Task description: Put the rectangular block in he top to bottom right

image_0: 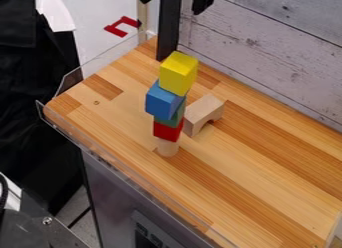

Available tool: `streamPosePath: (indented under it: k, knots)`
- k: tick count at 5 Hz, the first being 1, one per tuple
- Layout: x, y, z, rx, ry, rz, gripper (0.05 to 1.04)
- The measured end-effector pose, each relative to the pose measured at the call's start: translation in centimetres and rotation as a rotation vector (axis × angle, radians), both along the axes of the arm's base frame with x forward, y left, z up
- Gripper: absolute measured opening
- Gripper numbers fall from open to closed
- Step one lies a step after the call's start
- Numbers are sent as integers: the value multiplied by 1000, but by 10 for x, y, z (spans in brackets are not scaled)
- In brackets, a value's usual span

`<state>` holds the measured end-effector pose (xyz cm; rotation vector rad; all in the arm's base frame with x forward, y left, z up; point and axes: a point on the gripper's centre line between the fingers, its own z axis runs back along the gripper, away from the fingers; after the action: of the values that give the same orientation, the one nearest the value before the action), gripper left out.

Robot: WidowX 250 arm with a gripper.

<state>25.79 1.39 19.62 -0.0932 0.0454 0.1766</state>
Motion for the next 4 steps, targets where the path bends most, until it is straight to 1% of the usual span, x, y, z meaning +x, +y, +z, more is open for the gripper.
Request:
streamPosePath:
  k: [1, 2, 4]
  knots:
    - [-1, -1, -7, -4, 27, -1, 1000]
    - [-1, -6, -12, -13, 34, -1, 1000]
    - [-3, -7, -16, -17, 40, 2, 1000]
